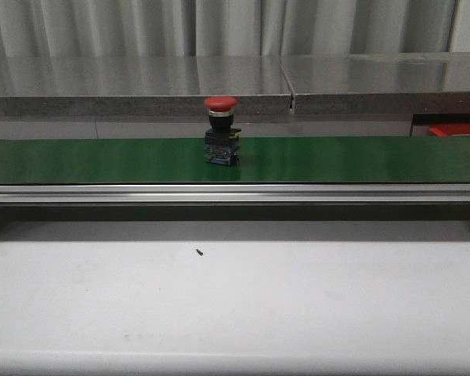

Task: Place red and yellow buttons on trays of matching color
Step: 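Grasp a yellow push-button with the left gripper, then set the yellow button on the belt, open the left gripper, then reach the right gripper to the red button at the belt's end, grasp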

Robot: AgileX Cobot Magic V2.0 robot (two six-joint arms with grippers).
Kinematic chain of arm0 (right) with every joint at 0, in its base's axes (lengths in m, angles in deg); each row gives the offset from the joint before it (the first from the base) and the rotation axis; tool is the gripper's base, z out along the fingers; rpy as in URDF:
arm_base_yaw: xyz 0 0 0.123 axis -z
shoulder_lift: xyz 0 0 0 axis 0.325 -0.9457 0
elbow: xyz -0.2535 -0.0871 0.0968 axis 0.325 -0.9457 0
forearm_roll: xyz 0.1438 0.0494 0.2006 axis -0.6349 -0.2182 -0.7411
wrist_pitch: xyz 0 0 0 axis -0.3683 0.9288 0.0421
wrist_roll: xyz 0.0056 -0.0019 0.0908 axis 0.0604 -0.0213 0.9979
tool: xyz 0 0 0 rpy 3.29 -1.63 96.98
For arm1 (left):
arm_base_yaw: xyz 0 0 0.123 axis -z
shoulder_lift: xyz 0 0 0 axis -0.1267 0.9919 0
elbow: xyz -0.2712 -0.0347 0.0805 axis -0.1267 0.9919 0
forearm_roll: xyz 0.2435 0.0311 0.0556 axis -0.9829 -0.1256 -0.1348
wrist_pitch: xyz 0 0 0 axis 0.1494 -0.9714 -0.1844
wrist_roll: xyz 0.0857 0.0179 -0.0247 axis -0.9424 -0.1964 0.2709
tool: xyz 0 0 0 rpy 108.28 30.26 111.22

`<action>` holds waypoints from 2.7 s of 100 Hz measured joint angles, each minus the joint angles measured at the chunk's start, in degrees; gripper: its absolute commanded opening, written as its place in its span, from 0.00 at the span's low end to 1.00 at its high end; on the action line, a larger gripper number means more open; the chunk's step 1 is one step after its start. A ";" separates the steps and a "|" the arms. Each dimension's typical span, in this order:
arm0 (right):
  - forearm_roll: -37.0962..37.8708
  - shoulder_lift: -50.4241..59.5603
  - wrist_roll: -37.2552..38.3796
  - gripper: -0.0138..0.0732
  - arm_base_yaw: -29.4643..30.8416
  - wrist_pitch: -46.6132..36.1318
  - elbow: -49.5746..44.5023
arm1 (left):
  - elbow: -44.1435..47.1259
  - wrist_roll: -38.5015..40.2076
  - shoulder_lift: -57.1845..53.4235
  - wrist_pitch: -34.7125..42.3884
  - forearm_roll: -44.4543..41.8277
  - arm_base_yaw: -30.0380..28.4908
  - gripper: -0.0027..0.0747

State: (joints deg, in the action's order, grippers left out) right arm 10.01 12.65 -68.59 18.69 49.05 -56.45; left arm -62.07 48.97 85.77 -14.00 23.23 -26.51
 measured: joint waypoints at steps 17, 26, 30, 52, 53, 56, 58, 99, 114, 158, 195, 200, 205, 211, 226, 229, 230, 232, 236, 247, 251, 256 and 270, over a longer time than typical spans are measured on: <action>0.00 0.00 0.00 0.08 0.00 0.00 0.00 | -4.69 -1.58 -1.05 -4.98 1.48 6.21 0.09; 0.00 0.00 0.00 0.08 0.00 0.00 0.00 | -5.81 -1.88 -1.05 -5.80 1.74 9.94 0.09; 0.00 0.00 0.00 0.08 0.00 0.00 0.00 | -6.27 -1.99 -1.05 -6.05 1.78 11.60 0.09; 0.00 0.00 0.00 0.08 0.00 0.00 0.00 | -9.77 -2.20 2.46 -6.33 2.00 18.93 0.09; 0.00 0.00 0.00 0.08 0.00 0.00 0.00 | -9.78 -2.20 2.65 -6.33 2.11 19.33 0.09; 0.00 0.00 0.00 0.08 0.00 0.00 0.00 | -10.22 -2.20 3.63 -6.33 2.30 20.07 0.09; 0.00 0.00 0.00 0.08 0.00 0.00 0.00 | -10.43 -2.20 4.24 -6.33 2.46 20.60 0.09; 0.00 0.00 0.00 0.08 0.00 0.00 0.00 | -13.99 -2.33 11.60 -7.94 5.41 24.70 0.12; 0.00 0.00 0.00 0.08 0.00 0.00 0.00 | -14.10 -3.55 11.60 -8.36 5.99 24.82 0.41; 0.00 0.00 0.00 0.08 0.00 0.00 0.00 | -15.29 -10.17 11.53 -9.61 8.20 25.13 0.89; 0.00 0.00 0.00 0.08 0.00 0.00 0.00 | -12.68 -14.07 -2.87 -3.83 6.57 33.19 0.89; 0.00 0.00 0.00 0.08 0.00 0.00 0.00 | -10.40 -14.10 -6.07 -1.57 5.91 34.71 0.89; 0.00 0.00 0.00 0.08 0.00 0.00 0.00 | -7.58 -14.20 -9.94 0.77 5.51 36.13 0.89; 0.00 0.00 0.00 0.08 0.00 0.00 0.00 | -3.33 -14.33 -13.97 3.86 5.13 37.35 0.89; 0.00 0.00 0.00 0.08 0.00 0.00 0.00 | 8.05 -14.33 -25.24 10.59 4.89 38.88 0.89; 0.00 0.00 0.00 0.08 0.00 0.00 0.00 | 10.35 -14.33 -27.27 11.61 4.89 38.86 0.89; 0.00 0.00 0.00 0.08 0.00 0.00 0.00 | 11.52 -14.33 -27.78 12.20 4.89 38.86 0.89; 0.00 0.00 0.00 0.08 0.00 0.00 0.00 | 13.30 -14.33 -29.29 13.06 4.89 38.86 0.89; 0.00 0.00 0.00 0.08 0.00 0.00 0.00 | 16.28 -14.33 -32.23 14.54 4.87 38.86 0.89; 0.00 0.00 0.00 0.08 0.00 0.00 0.00 | 25.64 -14.33 -39.64 19.00 4.77 38.86 0.86; 0.00 0.00 0.00 0.08 0.00 -0.09 0.00 | 28.89 -14.33 -41.74 20.38 4.77 38.86 0.81; 0.00 0.00 0.00 0.08 0.00 -0.41 0.00 | 32.35 -14.33 -44.85 21.63 5.00 38.86 0.73; 0.00 0.00 0.00 0.08 0.00 -2.92 0.00 | 39.97 -14.33 -51.43 23.24 5.64 38.86 0.32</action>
State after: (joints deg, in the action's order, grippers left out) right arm 10.01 12.65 -68.59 18.69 46.12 -56.45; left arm -22.10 34.64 34.34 9.24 28.87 12.34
